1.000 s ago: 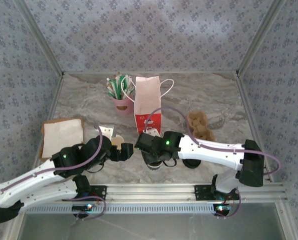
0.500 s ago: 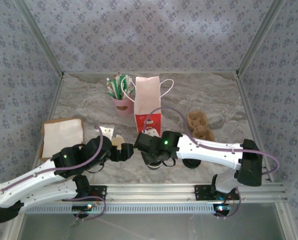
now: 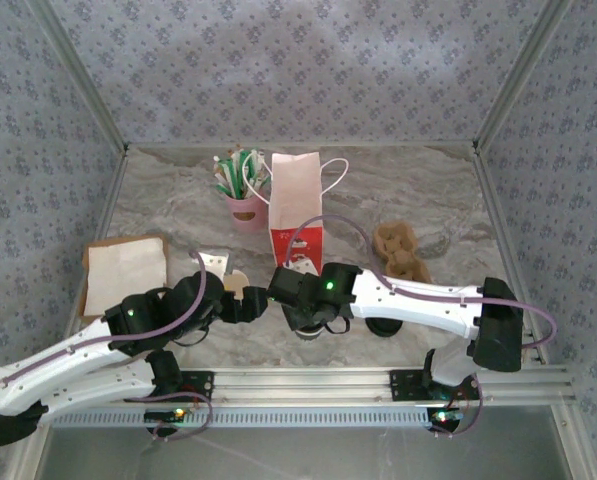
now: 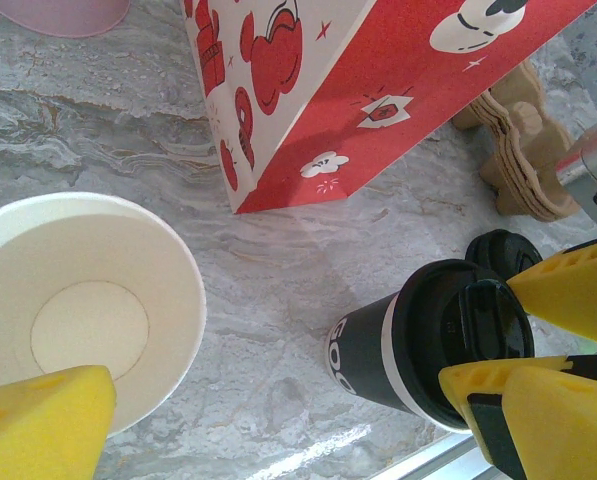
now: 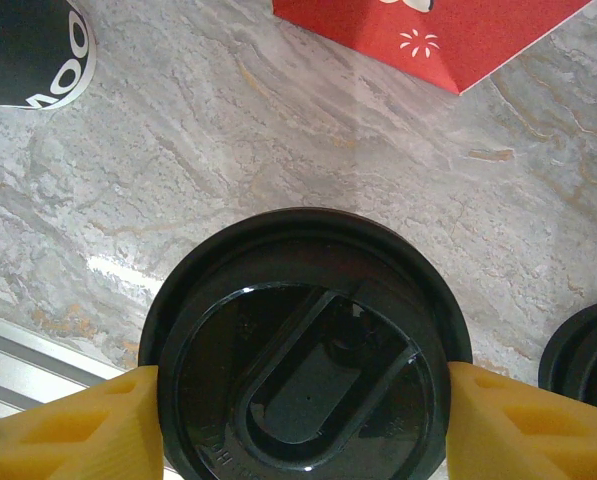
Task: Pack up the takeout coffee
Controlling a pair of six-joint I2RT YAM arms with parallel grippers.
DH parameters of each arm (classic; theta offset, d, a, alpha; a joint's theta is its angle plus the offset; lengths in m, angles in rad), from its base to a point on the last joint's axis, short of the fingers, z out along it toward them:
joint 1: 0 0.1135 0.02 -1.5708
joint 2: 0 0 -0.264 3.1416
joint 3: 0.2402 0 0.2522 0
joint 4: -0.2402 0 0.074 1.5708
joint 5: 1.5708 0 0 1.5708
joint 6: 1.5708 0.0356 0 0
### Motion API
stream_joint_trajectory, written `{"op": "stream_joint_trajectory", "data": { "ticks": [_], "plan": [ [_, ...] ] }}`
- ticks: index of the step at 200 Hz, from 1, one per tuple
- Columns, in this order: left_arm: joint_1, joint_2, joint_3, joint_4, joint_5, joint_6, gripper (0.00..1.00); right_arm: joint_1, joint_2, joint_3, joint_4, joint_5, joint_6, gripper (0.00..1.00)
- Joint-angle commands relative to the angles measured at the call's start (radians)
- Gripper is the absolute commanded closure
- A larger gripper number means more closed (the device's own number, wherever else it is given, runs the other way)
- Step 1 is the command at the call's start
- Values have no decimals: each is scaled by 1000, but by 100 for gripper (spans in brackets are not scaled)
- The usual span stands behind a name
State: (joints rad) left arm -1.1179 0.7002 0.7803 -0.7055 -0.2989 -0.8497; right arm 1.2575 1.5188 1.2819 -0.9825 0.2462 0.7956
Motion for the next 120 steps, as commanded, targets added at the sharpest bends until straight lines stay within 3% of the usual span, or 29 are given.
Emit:
{"op": "stream_joint_trajectory", "data": {
  "ticks": [1, 120],
  "plan": [
    [5, -11, -1, 12, 10, -8, 1, 8, 17, 22, -45, 1, 1, 35],
    [6, -8, 5, 14, 7, -6, 0, 13, -9, 16, -44, -15, -4, 36]
  ]
}}
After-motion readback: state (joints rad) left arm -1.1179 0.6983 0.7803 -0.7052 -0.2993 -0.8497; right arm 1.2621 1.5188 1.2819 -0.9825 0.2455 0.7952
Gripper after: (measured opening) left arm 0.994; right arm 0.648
